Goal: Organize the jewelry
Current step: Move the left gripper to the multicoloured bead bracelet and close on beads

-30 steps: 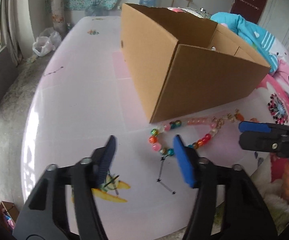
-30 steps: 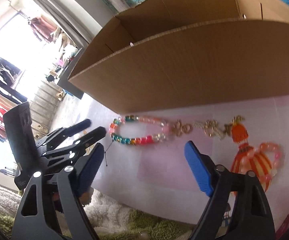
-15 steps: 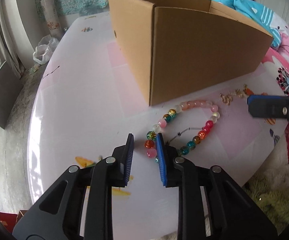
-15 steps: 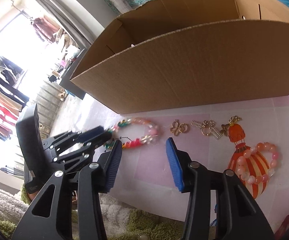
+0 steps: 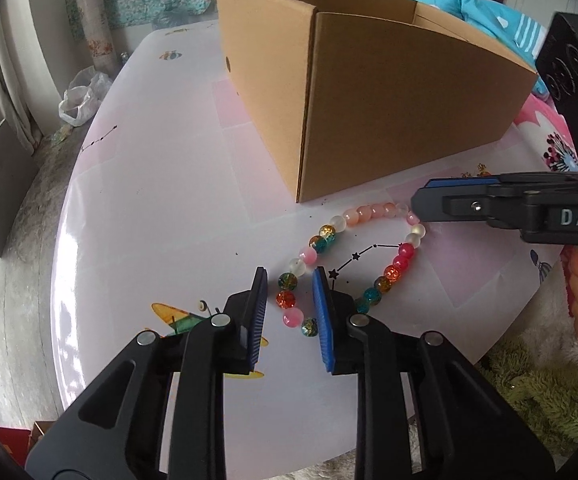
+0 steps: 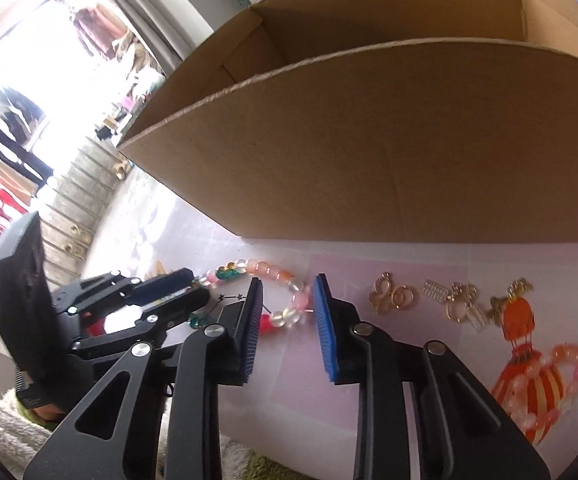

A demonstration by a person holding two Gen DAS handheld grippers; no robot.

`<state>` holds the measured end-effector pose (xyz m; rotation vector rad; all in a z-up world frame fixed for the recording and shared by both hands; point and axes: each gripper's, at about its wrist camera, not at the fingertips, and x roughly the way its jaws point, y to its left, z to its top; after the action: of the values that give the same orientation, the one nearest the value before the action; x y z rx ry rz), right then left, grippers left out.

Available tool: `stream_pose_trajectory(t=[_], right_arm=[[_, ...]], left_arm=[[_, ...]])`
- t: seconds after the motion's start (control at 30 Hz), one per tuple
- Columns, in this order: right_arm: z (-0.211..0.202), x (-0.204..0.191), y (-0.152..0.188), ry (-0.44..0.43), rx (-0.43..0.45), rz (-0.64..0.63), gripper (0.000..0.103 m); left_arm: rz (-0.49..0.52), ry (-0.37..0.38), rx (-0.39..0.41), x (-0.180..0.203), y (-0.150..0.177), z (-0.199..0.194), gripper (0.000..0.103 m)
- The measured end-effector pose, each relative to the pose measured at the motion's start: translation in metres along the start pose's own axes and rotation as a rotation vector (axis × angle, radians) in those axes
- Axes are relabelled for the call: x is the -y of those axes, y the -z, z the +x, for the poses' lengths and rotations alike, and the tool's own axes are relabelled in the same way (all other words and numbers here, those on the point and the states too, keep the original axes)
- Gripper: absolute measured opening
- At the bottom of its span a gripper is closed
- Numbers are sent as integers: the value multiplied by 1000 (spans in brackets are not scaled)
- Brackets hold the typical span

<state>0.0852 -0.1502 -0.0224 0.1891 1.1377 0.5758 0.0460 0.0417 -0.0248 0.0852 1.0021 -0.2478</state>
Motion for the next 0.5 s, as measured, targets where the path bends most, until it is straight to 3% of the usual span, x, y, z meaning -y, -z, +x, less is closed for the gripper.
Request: stream_pose_trajectory(t=[0.2, 0.27, 0.3, 0.4, 0.5], right_arm=[[16, -20, 0, 96, -39, -114, 24], [17, -23, -1, 114, -39, -135, 20], [19, -24, -1, 123, -40, -141, 12], [19, -26, -2, 127, -38, -141, 10], [16, -28, -1, 125, -28, -137, 10]], left_arm=[[39, -24, 31, 4, 3, 1, 22], [52, -26, 48, 7, 5, 0, 21], [50, -21, 55, 7, 6, 0, 20], [68, -14, 69, 10, 9, -1, 10], [96, -23, 73, 15, 10, -2, 9]])
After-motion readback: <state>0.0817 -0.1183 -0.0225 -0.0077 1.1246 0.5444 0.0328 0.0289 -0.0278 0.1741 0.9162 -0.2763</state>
